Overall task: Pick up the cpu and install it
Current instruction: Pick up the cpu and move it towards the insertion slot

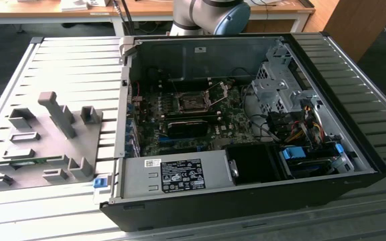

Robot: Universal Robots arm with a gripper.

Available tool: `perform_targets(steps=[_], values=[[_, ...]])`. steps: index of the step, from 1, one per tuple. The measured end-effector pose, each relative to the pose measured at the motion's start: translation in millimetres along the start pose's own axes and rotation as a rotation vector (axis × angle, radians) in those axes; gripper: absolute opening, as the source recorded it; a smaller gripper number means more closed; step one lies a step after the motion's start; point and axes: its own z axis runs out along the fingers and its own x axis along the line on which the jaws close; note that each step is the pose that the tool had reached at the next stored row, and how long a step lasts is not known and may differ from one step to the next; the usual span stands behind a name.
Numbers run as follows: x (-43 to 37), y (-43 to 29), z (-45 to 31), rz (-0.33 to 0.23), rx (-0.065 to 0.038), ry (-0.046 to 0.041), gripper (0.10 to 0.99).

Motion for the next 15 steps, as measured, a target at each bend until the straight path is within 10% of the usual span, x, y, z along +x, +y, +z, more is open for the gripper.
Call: perform_targets(steps=[15], values=[[-13.9, 1.1, -0.1, 0.000, 0.000, 0.0000, 0.533]])
